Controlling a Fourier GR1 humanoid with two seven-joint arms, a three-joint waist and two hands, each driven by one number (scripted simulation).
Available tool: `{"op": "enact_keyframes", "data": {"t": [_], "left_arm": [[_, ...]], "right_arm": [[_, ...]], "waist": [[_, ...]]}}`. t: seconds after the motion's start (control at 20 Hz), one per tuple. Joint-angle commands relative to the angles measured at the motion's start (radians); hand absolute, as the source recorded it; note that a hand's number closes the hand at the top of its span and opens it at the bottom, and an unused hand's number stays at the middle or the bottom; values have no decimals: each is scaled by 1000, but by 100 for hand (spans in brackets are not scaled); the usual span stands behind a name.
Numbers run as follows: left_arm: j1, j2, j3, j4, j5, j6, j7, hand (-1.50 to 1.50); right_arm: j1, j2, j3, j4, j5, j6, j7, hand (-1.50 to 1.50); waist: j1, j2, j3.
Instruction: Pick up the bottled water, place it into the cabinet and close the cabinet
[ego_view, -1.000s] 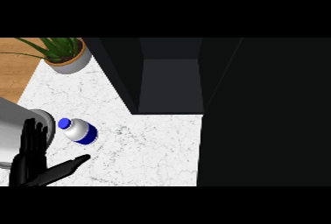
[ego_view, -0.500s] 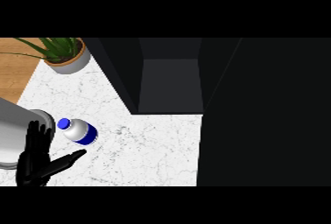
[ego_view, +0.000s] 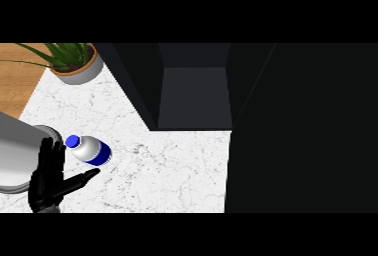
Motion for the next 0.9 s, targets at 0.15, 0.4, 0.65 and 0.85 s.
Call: {"op": "enact_keyframes", "data": {"t": [0.15, 0.4, 0.65, 0.85], "left_arm": [[-103, 13, 23, 264, -16, -76, -156, -150], [-223, 26, 62, 443, 7, -121, -206, -150], [-321, 9, 75, 534, 23, -163, -213, -150], [-341, 30, 79, 596, 28, -249, -226, -150]], "right_arm": [[-59, 22, 5, 86, 27, -17, -36, -150], [23, 0, 27, 16, 17, 9, -37, -150], [-82, -8, -23, -1, -40, -29, 54, -150], [-43, -9, 14, -8, -16, -27, 53, -150]], "waist": [[-1, 1, 0], [-7, 1, 0], [-7, 4, -1], [-9, 3, -1]]}}
